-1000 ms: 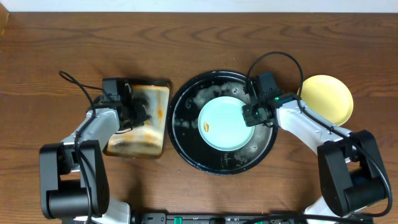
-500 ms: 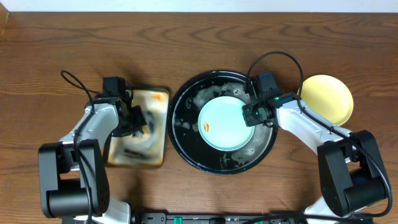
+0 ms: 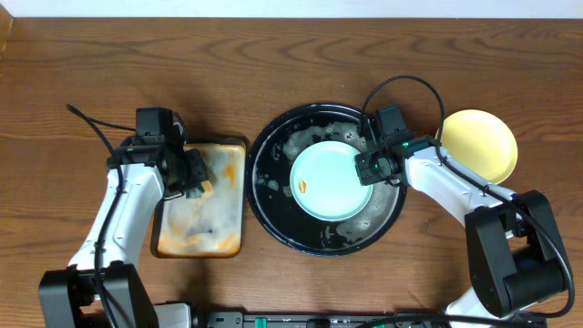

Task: Clean dirty plates on tray and stack at the side
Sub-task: 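Scrub the blue-green plate with the sponge in the left gripper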

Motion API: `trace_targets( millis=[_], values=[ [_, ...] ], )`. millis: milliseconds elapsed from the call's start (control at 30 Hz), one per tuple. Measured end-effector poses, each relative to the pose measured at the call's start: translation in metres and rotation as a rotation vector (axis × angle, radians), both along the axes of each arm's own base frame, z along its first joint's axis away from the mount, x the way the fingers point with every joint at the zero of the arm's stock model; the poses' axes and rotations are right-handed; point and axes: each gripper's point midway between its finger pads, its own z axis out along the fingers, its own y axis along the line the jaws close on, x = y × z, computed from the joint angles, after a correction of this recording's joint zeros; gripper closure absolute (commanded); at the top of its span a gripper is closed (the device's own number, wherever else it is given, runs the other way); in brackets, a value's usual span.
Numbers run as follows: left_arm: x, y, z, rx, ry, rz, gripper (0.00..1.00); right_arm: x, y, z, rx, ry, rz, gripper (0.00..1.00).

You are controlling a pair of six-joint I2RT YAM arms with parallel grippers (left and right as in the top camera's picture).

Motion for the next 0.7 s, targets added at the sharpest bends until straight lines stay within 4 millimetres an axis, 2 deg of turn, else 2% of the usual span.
trace_targets(
  millis=[100,367,533,700],
  values=[
    [-0.004,-0.003,-0.004,-0.004,0.026,-0.009,0.92,0.0,0.0,0.0,0.0,0.0,0.0,0.99],
    [-0.012,-0.04,-0.004,-0.078,0.051,-0.11,0.92,-0.001,-0.001,0.0,-0.003,0.005,0.0,0.99],
    [-0.014,-0.079,0.007,-0.19,0.047,-0.204,0.92,-0.001,-0.001,-0.001,-0.005,0.006,-0.001,0.99],
    [0.007,-0.131,0.039,-0.268,-0.063,-0.313,0.92,-0.001,-0.001,-0.001,-0.005,0.006,-0.001,0.99]
  ],
)
